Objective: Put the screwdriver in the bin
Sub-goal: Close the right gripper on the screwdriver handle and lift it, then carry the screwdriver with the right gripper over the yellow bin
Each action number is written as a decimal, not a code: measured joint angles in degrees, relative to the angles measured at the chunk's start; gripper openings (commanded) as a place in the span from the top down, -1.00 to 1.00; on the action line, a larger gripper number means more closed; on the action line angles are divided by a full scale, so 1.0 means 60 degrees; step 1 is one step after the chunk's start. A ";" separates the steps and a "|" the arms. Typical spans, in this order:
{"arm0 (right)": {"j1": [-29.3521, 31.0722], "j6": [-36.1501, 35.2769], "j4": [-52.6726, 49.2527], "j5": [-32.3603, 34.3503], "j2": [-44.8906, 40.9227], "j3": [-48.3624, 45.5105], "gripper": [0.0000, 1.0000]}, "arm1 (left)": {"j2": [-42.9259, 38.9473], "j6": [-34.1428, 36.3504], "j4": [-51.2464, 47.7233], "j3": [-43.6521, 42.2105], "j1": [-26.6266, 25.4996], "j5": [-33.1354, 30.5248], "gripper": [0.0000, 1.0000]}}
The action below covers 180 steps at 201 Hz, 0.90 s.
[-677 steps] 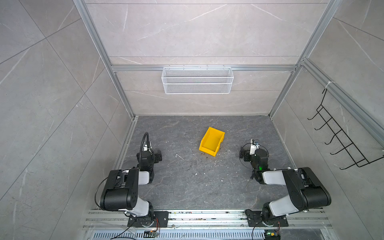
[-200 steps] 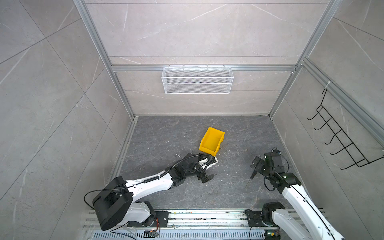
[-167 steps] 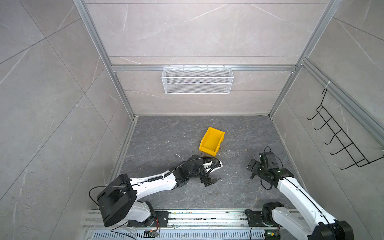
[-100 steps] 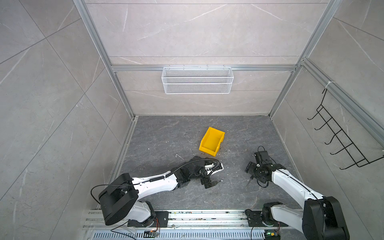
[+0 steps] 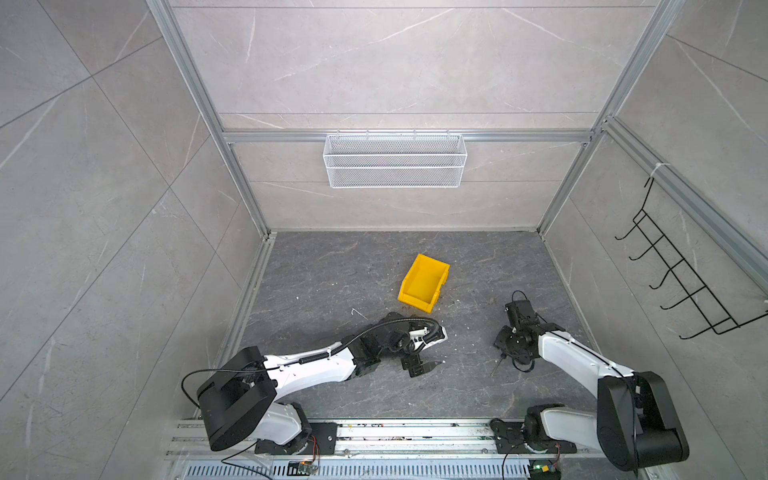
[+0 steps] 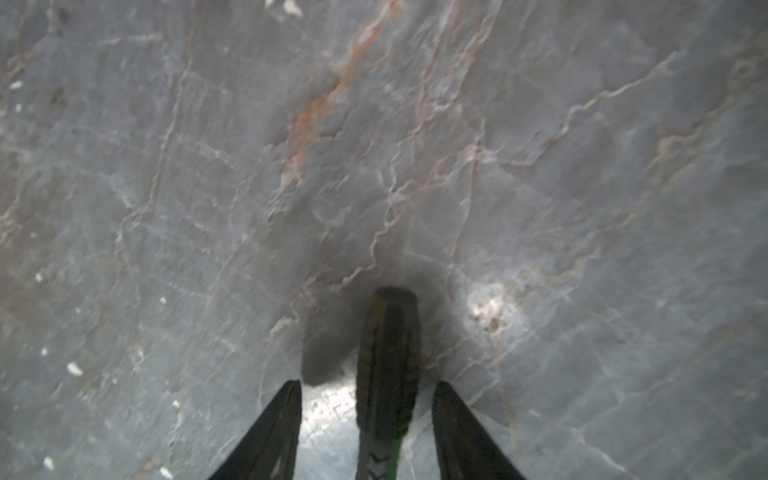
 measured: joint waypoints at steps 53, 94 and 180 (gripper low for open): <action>-0.0415 -0.0233 0.0244 -0.0011 0.0648 0.0397 0.65 | 0.0000 0.0000 0.0000 0.0000 0.0000 -0.0004 -1.00; -0.0466 -0.0244 0.0288 -0.0022 0.0630 0.0441 1.00 | 0.0000 0.0004 0.0004 0.0000 0.0000 -0.0011 -1.00; -0.0470 -0.0579 -0.0291 -0.0240 -0.0346 0.0827 1.00 | -0.0124 -0.0036 0.0219 -0.0233 0.0011 -0.0382 -1.00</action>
